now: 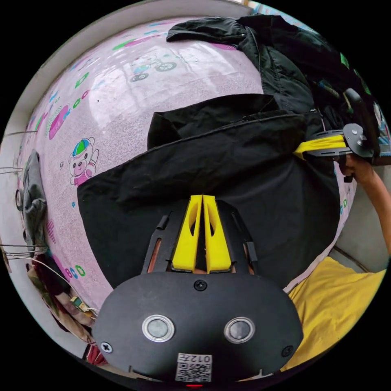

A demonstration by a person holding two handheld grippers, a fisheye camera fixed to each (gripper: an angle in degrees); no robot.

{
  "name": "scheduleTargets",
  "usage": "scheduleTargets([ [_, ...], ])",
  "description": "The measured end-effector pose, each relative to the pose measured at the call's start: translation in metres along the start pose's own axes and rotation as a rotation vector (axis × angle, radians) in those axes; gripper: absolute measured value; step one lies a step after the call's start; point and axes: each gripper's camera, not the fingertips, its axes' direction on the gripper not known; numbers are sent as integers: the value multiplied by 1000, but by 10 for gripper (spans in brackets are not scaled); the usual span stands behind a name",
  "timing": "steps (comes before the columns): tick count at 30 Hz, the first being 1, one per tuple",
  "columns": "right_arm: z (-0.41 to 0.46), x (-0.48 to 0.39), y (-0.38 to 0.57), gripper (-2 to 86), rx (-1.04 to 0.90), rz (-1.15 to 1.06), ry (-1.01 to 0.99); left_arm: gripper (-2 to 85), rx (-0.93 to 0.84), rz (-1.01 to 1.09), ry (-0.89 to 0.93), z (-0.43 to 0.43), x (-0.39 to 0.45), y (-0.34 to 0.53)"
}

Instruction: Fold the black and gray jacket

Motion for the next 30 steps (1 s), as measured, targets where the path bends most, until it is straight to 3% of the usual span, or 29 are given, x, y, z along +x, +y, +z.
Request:
scheduleTargets([
  [2, -18, -15, 4, -1, 68, -28, 112, -1, 67, -18, -26, -17, -4, 6],
  [5, -29, -31, -4, 0, 133, -75, 121, -1, 142, 7, 15, -33, -6, 4],
  [12, -11, -35, -43, 0, 29, -112, 138, -2, 14, 110, -57, -7, -1, -40],
  [16, -7, -25, -51, 0, 1, -41, 77, -2, 33, 84, -30, -7, -16, -51],
  [20, 0, -36, -50, 0, 3, -67, 145, -2, 10, 117, -11, -5, -22, -56],
  [30, -22, -42, -17, 1, 200, -42, 59, -2, 128, 20, -41, -48, -35, 24],
])
